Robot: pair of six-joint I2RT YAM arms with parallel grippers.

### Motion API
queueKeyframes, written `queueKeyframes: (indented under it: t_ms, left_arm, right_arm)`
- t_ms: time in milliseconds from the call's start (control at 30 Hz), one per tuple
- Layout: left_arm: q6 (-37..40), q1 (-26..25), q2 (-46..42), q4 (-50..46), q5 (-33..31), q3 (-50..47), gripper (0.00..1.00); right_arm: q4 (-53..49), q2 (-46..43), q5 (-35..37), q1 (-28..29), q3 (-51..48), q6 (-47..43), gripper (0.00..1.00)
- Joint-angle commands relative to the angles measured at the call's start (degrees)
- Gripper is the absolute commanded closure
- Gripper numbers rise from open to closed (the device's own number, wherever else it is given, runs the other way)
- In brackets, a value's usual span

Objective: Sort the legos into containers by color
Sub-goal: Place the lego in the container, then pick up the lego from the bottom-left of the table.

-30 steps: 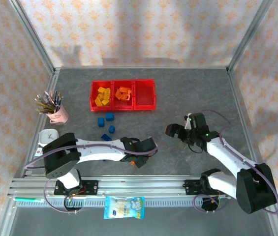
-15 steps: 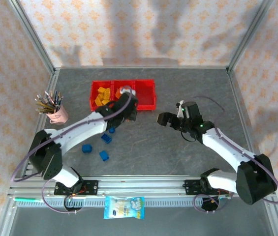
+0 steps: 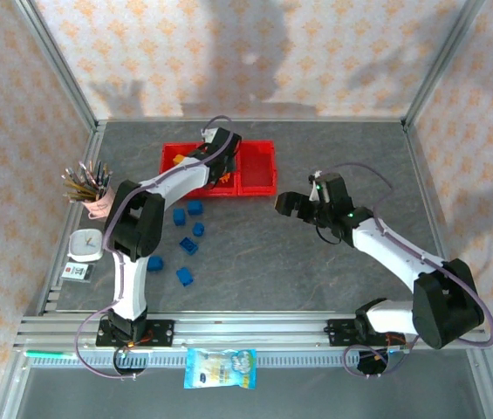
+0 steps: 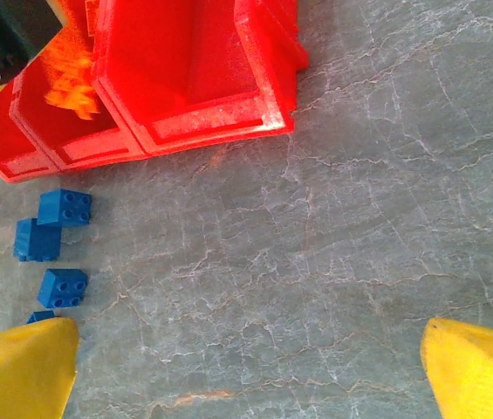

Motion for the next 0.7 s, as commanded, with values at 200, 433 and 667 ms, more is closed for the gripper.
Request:
queueKeyframes:
  t_ms: [200,433,667]
  left_arm:
    - [-0.04,-0.05,-12.95,1.27,1.86,-3.59,0.37]
    - [-0.64,-0.11,-28.68,3.55,7.76,-18.59,0.30]
    - [-2.36,-0.05,-43.04,2.81,10.65,-33.32,0.20]
  right_arm:
    - [-0.09,1.12,4.58,3.94,3.18,-3.20,0.00]
    - [-0.59,1.85,8.35,10.23,5.38,-5.16,0.00]
    - [1.87,3.96,15.80,22.17,6.86,-5.40,0.00]
